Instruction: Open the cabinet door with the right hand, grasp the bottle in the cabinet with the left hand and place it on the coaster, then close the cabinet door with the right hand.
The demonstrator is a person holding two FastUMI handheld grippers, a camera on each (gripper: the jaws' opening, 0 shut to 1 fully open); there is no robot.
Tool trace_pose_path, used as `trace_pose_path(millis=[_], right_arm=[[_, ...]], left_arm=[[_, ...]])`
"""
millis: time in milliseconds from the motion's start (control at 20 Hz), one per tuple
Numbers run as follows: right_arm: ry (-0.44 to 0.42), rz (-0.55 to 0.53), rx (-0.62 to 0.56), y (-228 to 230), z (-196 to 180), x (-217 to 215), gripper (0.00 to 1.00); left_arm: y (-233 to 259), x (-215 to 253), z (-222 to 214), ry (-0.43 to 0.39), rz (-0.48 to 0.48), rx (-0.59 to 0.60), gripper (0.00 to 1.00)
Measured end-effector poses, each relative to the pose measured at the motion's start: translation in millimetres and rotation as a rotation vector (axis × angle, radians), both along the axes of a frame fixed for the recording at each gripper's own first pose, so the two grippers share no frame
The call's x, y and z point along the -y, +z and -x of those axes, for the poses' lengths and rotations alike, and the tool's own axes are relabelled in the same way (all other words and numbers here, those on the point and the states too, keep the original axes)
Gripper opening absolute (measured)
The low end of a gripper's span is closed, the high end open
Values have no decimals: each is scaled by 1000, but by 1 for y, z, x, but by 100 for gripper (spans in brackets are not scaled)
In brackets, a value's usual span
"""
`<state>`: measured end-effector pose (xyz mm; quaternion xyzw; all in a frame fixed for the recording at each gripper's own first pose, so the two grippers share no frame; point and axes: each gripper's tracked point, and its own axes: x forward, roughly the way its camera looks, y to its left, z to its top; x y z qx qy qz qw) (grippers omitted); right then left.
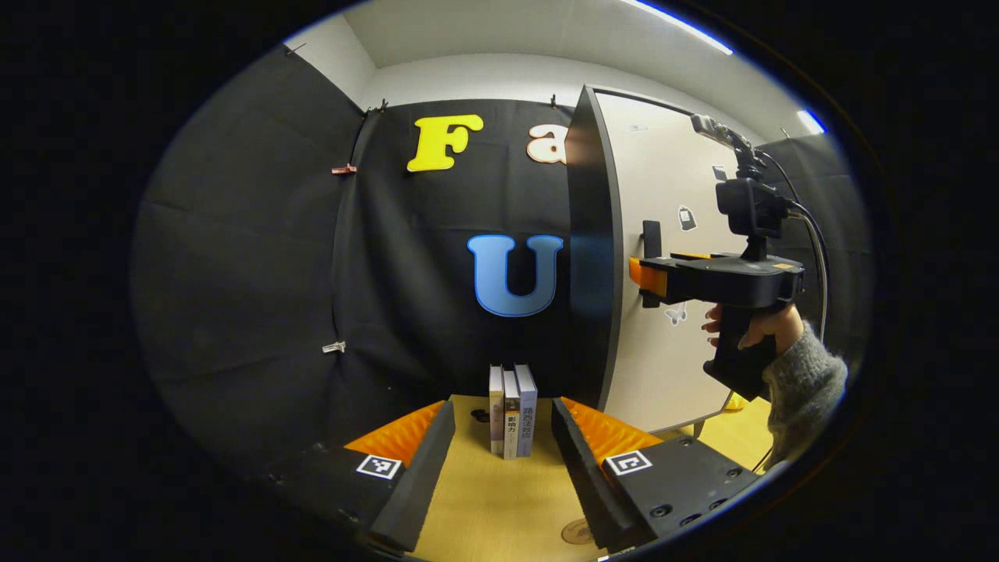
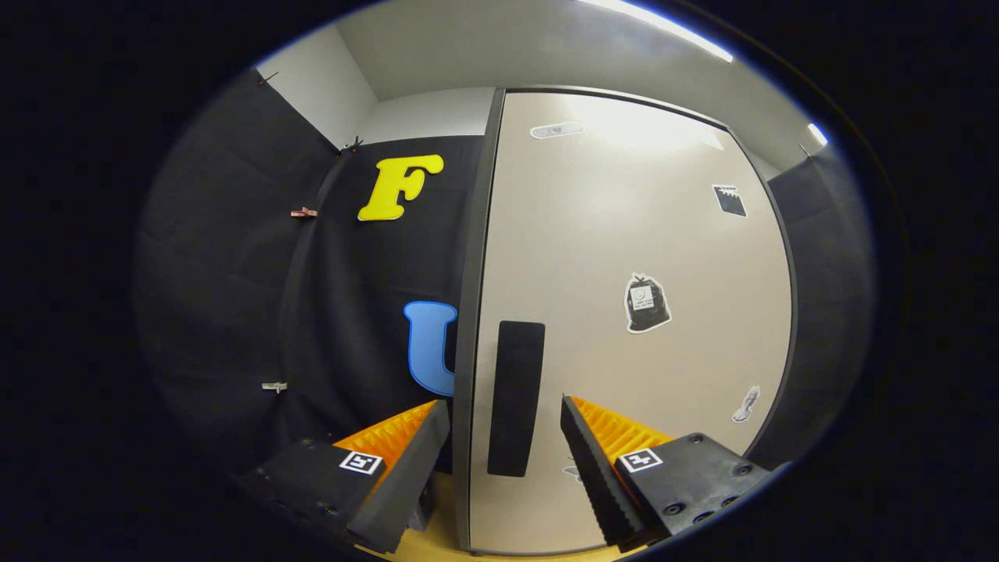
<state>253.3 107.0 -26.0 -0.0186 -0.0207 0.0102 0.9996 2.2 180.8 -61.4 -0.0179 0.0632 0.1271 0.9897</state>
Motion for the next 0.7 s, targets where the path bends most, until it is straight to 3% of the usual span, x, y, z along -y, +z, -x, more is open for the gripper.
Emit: trace_pose_path(millis=[100,200,250,350,450,500,650,700], right_arm=[[-21,5,14,0,-9,2,93],[-52,-3,17,-3,-19,8,83],[-59,-16,6,-6,-22,9,72],[-73,-37,-28,-15,-29,13,67],[-71,-47,-18,-16,-29,10,39],[-74,-33,-7,-11,-23,12,39],[-76,-34,-25,-15,-27,12,17],[-72,-31,-30,-14,-25,12,17]], left_arm=[[-2,-6,0,10,-2,-5,80],[-4,-12,-2,21,-2,-10,80],[-5,-14,-1,25,-2,-14,80],[-8,-19,-2,34,-4,-20,80],[-9,-21,-2,37,-7,-24,80],[-8,-22,-1,37,-8,-26,79],[-6,-20,3,29,-14,-19,78],[-5,-19,3,27,-17,-13,78]])
